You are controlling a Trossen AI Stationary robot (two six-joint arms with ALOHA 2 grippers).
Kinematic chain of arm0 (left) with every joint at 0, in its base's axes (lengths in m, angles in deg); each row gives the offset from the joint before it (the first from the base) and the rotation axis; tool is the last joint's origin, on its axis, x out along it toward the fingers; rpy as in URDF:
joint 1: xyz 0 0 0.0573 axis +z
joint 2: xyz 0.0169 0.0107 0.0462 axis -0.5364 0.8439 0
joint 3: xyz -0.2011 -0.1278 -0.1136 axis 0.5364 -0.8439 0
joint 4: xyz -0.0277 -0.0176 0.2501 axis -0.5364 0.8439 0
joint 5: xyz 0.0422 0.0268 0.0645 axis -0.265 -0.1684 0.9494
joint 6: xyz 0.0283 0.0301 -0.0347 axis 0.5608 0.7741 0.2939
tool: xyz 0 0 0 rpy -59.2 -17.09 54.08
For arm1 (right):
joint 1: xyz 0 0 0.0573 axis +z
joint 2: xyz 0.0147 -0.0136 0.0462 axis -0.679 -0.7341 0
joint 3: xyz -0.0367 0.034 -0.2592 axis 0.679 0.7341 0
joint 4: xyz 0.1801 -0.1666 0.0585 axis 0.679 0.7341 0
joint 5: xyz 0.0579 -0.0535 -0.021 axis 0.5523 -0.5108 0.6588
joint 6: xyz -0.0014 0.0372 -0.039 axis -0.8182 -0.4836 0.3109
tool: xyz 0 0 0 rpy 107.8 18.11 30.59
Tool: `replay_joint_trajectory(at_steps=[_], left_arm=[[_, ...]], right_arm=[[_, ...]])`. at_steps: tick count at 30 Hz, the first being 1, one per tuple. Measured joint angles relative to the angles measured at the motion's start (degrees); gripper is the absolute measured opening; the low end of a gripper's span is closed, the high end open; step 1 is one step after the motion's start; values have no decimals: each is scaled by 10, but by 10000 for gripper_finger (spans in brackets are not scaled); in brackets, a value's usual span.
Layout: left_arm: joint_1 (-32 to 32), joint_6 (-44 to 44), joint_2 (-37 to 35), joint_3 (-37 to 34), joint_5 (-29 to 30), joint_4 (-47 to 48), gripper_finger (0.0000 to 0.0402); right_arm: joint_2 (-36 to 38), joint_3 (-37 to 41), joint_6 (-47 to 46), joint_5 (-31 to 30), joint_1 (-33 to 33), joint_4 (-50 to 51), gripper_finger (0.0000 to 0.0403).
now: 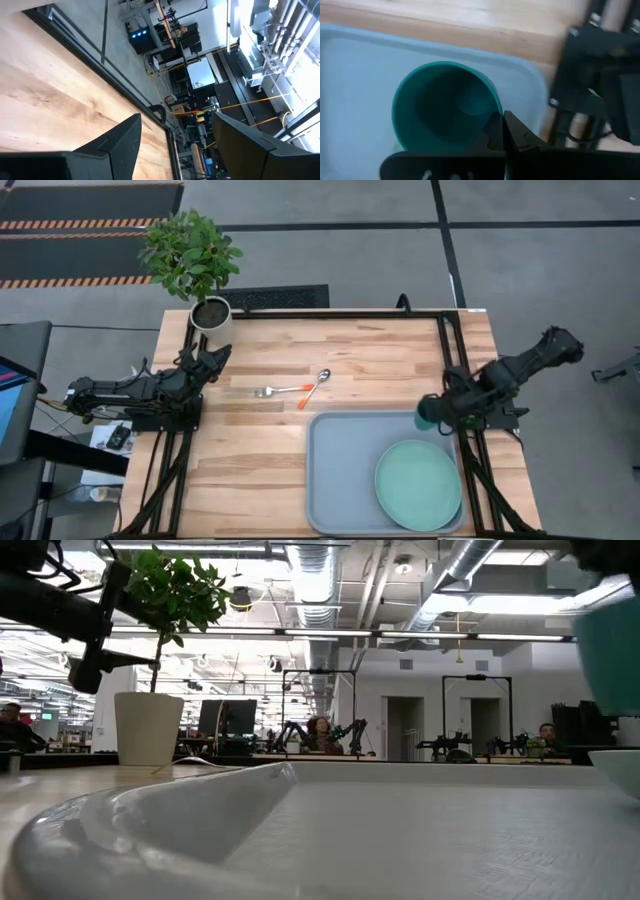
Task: Pick and place plate/cup/fork/spoon on tray
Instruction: Put the green cup on the top right of the light blue plate on the blue tray
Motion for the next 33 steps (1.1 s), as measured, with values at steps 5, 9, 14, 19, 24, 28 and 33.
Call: replay_joint_trajectory(at_steps=[5,9,14,19,24,28,33], left_arm=[[0,-7,0,0,9,12,231],[0,-9,0,0,12,12,231],[0,-7,0,0,12,12,231],[0,-7,0,0,12,12,231],[0,-7,0,0,12,12,231],[0,-4,0,0,12,13,231],[0,-4,0,0,12,15,231]], right_arm=[[25,66,-108,8,66,-10,0],[38,104,-161,5,91,-20,0],[48,148,-193,0,101,-48,0],[48,178,-191,0,99,-73,0],[48,179,-190,0,99,-72,1],[48,179,-191,-1,99,-61,1],[48,179,-191,-1,99,-61,5]])
